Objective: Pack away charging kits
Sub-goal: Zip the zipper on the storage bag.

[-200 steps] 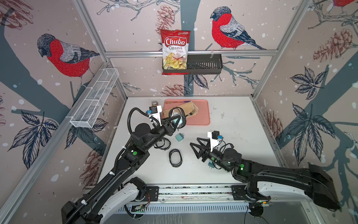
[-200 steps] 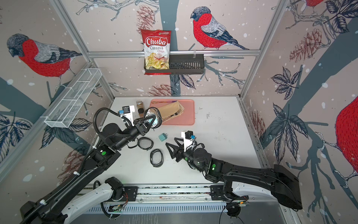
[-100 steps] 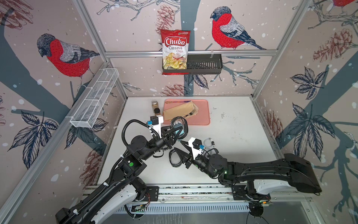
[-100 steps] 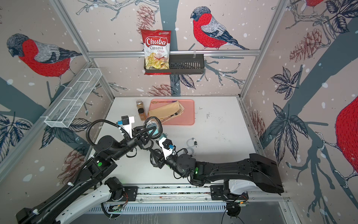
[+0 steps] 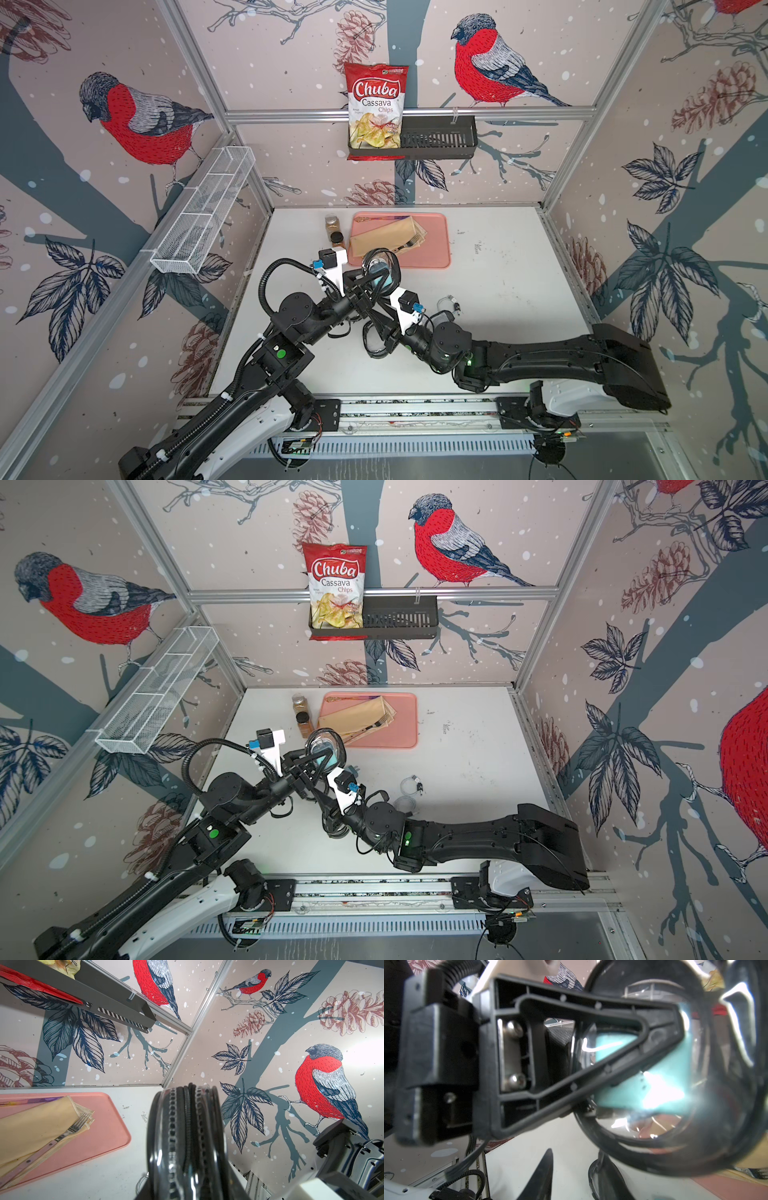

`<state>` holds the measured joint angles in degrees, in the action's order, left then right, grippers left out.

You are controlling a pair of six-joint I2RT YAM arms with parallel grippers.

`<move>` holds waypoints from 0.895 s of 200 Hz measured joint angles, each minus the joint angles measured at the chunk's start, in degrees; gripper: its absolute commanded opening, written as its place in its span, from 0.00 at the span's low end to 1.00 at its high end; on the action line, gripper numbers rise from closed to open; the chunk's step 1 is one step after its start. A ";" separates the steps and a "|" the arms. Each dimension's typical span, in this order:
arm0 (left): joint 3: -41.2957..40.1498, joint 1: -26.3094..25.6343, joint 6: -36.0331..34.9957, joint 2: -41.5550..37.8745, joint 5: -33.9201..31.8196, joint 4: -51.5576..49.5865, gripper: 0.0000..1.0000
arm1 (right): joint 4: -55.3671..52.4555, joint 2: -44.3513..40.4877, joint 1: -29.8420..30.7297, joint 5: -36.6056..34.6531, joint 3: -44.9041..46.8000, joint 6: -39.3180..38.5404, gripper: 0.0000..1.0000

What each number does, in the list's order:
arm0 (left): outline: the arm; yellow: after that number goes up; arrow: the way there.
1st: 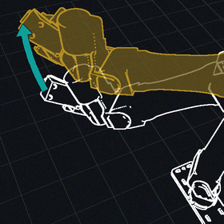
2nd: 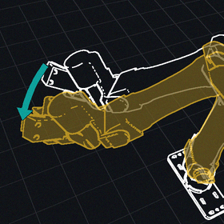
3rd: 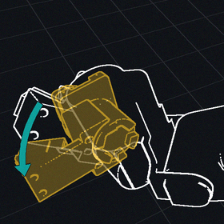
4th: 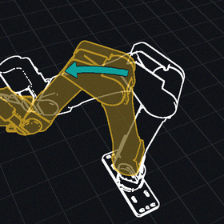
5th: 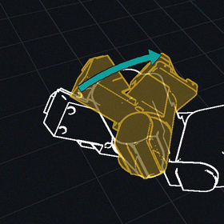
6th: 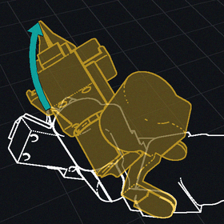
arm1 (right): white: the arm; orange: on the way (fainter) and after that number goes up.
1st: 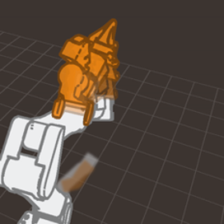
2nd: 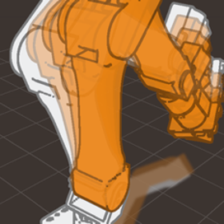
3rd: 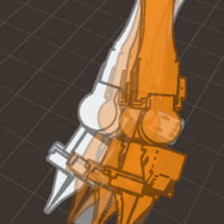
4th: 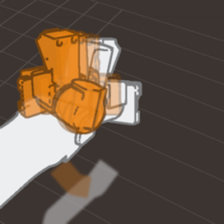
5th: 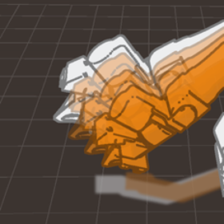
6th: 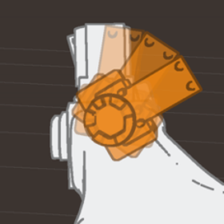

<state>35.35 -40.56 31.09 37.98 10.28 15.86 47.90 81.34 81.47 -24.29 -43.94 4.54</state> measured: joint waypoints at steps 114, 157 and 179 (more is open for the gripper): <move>0.15 0.00 0.00 0.50 -1.27 -0.22 0.00 | -1.70 0.28 -3.26 2.56 -0.85 3.91 0.00; 0.15 0.00 0.02 -0.31 -2.54 -1.36 0.00 | -1.81 0.28 -3.37 2.56 -0.61 4.39 0.00; 0.15 0.00 0.04 -1.14 -3.15 -2.99 0.00 | -1.79 -0.22 -3.54 2.54 0.26 4.39 0.00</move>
<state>35.51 -40.56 31.14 36.84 7.14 12.86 46.11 81.12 77.93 -21.76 -43.68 8.93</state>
